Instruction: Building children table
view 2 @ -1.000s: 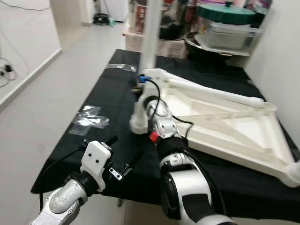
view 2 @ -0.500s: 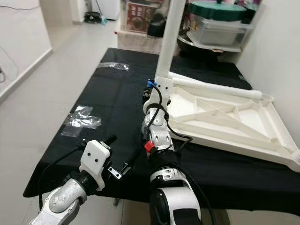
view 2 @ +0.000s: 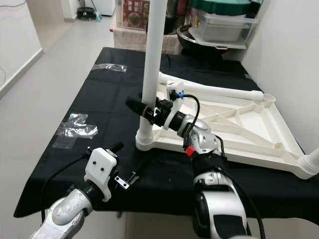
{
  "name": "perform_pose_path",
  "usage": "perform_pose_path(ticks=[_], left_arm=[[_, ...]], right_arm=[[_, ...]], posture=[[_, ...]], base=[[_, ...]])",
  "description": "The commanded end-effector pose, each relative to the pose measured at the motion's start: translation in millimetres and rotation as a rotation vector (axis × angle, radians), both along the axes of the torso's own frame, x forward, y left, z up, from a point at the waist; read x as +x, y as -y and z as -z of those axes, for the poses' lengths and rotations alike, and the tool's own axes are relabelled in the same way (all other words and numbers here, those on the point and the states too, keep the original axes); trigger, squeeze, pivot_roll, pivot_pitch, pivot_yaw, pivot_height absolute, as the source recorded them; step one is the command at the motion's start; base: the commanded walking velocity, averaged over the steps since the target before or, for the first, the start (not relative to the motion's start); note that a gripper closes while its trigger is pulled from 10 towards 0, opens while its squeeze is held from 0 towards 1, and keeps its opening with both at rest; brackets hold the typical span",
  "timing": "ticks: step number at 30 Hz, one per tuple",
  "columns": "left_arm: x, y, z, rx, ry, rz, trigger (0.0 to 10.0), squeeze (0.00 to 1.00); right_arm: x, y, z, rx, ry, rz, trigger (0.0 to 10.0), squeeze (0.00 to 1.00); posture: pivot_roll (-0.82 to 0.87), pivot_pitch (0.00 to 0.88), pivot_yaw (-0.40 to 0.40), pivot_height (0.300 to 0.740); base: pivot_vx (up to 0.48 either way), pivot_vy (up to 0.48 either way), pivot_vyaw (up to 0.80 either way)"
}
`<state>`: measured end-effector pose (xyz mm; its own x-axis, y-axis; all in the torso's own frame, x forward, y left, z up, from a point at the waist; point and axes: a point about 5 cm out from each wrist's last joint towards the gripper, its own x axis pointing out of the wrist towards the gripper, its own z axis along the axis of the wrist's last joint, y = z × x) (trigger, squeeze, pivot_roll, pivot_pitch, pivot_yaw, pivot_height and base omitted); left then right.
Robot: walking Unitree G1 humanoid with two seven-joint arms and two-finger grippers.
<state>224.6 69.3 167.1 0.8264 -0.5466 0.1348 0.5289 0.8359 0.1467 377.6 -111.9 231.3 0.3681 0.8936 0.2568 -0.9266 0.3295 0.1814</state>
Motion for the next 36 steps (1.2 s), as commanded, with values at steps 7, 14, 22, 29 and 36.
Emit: perform_pose_path(ticks=[7,14,22,29,36], left_arm=[[-3.6,-1.7,3.2,0.013,-0.015,-0.012,10.0,0.00],[-3.9,-2.2,3.0,0.014,-0.015,-0.015,10.0,0.00],[-3.8,-0.7,4.3,0.014,-0.015,-0.010,10.0,0.00],[-1.5,1.0,4.1,0.011,-0.012,-0.001,10.0,0.00],[-1.1,1.0,4.3,0.013,-0.013,0.004,10.0,0.00]], right_arm=[[-10.3,-38.3,-7.0,-0.066,0.087,-0.287,10.0,0.00],[-13.6,-50.0,17.0,-0.320,0.130,-0.309,0.0,0.00],[11.9,-33.2,6.6,-0.272,0.109,0.137,0.0,0.00],[35.0,0.3,17.0,-0.279,-0.102,0.924,0.0,0.00],[16.3,18.8,44.6,-0.272,-0.244,1.442,0.0,0.00]], posture=[[0.14,0.100,-0.112,0.740],[0.13,0.093,-0.115,0.740],[0.13,0.082,-0.108,0.740],[0.12,0.074,-0.100,0.740],[0.11,0.077,-0.099,0.740]], base=[[0.000,0.000,0.00],[0.000,0.000,0.00],[0.000,0.000,0.00],[0.000,0.000,0.00],[0.000,0.000,0.00]])
